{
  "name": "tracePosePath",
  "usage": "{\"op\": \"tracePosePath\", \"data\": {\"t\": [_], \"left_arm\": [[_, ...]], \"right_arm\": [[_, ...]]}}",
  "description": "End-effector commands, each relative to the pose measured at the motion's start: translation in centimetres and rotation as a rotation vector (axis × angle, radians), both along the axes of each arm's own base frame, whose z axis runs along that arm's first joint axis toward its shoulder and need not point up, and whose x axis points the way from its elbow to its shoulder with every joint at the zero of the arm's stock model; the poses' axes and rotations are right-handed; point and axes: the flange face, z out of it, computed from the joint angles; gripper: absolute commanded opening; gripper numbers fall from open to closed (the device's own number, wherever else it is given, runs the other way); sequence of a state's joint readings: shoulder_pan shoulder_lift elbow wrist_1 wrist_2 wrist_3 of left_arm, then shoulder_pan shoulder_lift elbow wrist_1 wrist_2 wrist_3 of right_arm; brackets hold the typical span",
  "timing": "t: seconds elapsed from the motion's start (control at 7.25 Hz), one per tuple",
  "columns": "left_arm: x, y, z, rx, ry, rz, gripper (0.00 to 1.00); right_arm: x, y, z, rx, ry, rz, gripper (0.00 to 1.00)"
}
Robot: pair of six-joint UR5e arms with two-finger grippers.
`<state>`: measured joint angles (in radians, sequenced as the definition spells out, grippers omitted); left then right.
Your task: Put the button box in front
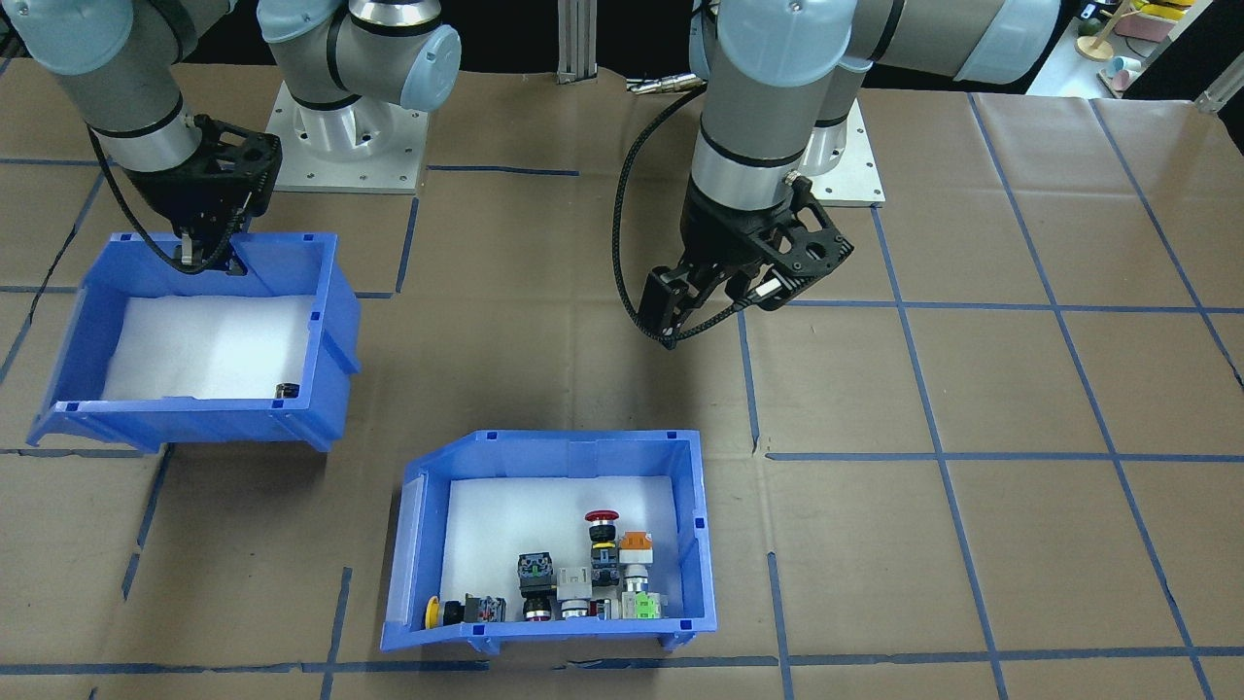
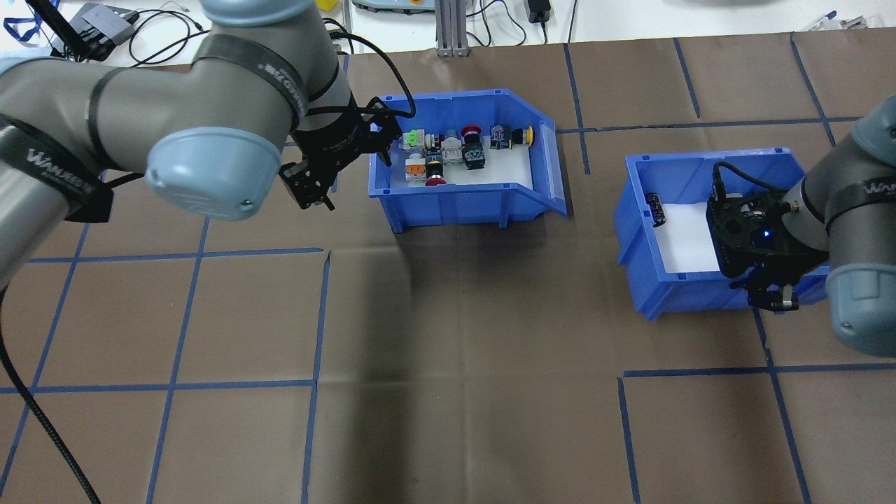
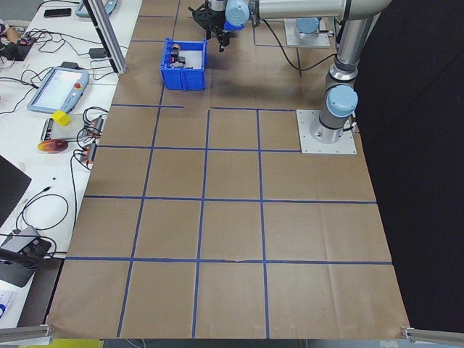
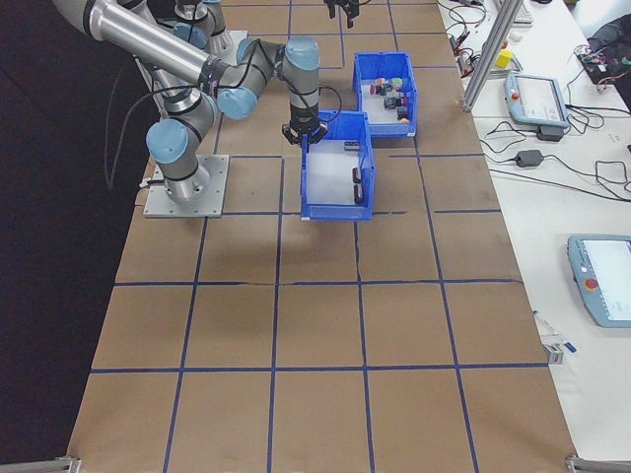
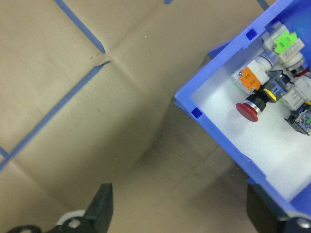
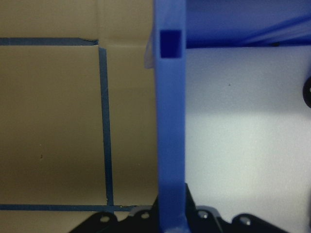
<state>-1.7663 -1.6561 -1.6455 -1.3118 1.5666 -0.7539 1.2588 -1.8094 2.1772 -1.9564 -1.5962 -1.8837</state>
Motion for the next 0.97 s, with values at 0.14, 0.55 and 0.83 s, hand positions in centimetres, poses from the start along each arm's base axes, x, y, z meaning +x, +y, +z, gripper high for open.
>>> {"op": "tracePosePath", "data": {"t": [0.14,0.55,0.83], "left_arm": [[6.4,3.1,5.4,-0.023,-0.053,-0.431,0.99],[9.4,6.2,6.3,0.152,-0.034,-0.545,1.00],[9.7,6.5,5.9,0.150,-0.022,-0.533,1.00]], "right_arm": [[2.0,3.9,-2.0,0.019,-0.013,0.005,0.09],[8.4,5.7,-2.5,0.057,-0.017,-0.049,0.09],[14.7,7.7,-2.2,0.025,-0.008,-0.032,0.10]]}}
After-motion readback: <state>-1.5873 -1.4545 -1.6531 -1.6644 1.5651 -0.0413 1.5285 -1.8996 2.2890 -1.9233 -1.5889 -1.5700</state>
